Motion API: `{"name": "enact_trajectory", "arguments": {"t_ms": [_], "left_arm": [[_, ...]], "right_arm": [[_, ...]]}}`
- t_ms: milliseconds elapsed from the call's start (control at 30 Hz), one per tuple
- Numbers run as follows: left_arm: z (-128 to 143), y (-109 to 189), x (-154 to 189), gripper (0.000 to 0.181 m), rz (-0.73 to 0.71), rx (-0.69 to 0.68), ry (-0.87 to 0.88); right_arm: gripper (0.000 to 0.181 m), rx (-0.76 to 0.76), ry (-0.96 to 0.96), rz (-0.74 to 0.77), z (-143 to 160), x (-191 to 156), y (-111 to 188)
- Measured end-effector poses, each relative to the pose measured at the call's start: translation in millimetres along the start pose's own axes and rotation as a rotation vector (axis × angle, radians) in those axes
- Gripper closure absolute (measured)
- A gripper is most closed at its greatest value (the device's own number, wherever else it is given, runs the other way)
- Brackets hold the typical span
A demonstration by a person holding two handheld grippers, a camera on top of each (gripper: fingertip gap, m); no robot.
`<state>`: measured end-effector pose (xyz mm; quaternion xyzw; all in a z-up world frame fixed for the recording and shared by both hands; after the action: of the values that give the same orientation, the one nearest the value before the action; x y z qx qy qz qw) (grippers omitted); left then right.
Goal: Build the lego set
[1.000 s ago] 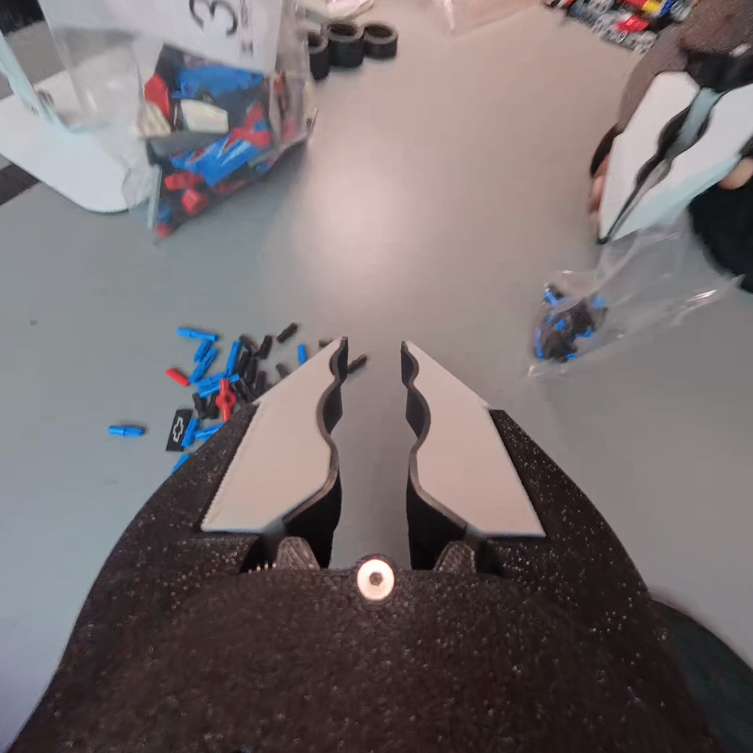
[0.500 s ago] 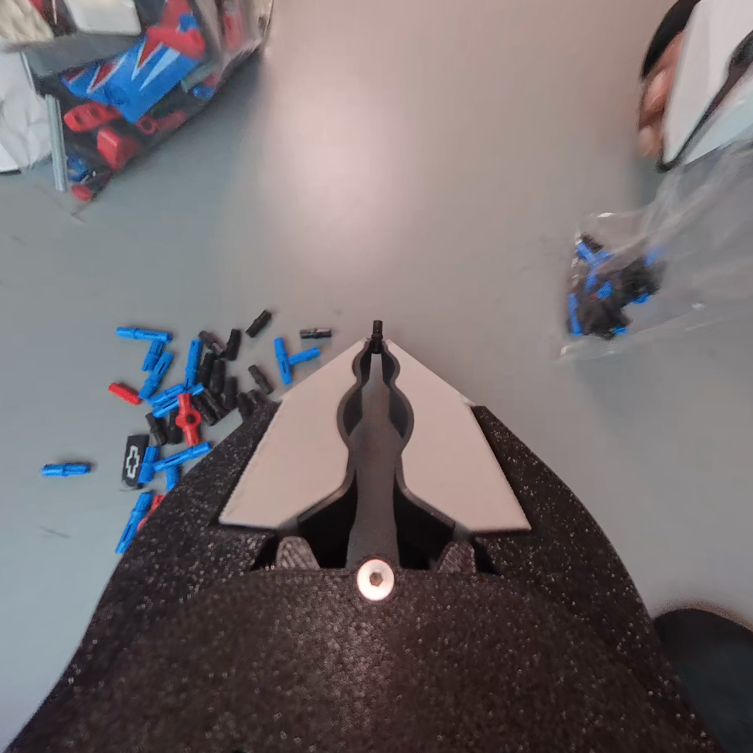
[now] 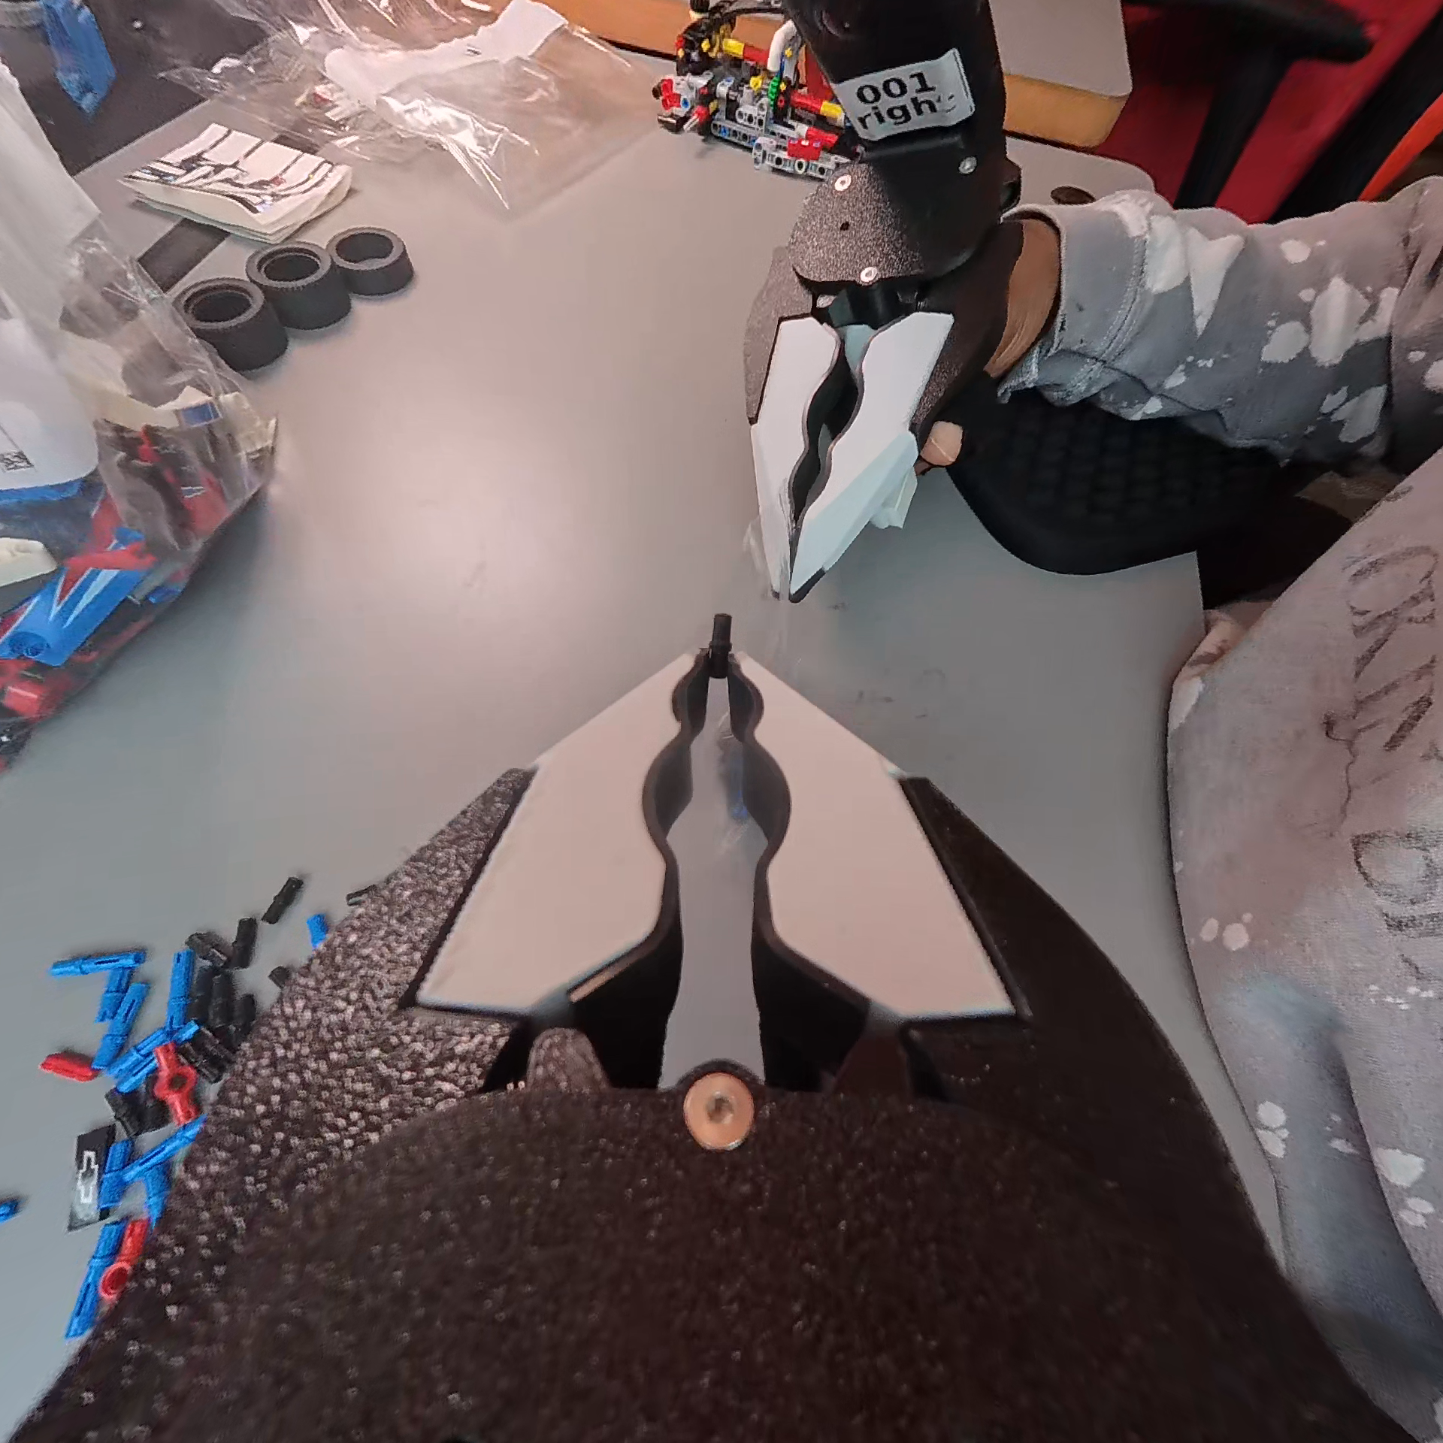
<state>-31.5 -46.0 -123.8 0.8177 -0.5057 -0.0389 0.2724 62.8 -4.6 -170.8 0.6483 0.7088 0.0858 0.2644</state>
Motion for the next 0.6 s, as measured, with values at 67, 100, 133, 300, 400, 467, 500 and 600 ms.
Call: {"name": "enact_trajectory", "arguments": {"t_ms": [67, 100, 133, 300, 400, 467, 500, 600], "left_arm": [[0, -1, 2, 0.173, 0.007, -0.007, -0.002], [-1, -1, 3, 0.172, 0.009, -0.007, -0.008], [-2, -1, 3, 0.171, 0.007, -0.004, -0.013], [-8, 22, -8, 0.165, -0.051, 0.086, 0.008], [12, 58, -53, 0.166, -0.234, 0.146, 0.113], [48, 69, -85, 0.162, -0.343, 0.067, 0.218], [63, 67, -94, 0.160, -0.356, 0.041, 0.255], [93, 51, -105, 0.154, -0.358, -0.046, 0.314]], "right_arm": [[0.181, 0.000, 0.003, 0.000, 0, 0, 0], [0.181, 0.000, 0.004, 0.000, 0, 0, 0], [0.181, 0.000, 0.006, 0.000, 0, 0, 0], [0.181, 0.002, 0.017, 0.002, 0, -1, 0], [0.181, 0.002, 0.027, 0.006, 0, -1, 1], [0.181, 0.000, 0.029, -0.001, 0, -2, 0], [0.181, -0.001, 0.031, -0.004, 1, -3, 0], [0.181, -0.003, 0.038, -0.005, 1, -3, 0]]}}
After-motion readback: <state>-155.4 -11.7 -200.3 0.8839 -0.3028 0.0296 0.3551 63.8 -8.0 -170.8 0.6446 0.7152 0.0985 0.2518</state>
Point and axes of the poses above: each gripper's, where its closed fingertips meet, y back along the fingers, z out of its underside, x = y × z across the jaws, the point moved 3 cm from there along y, back along the fingers, and after that the axes turned 15 degrees about z, right-handed, at the moved point
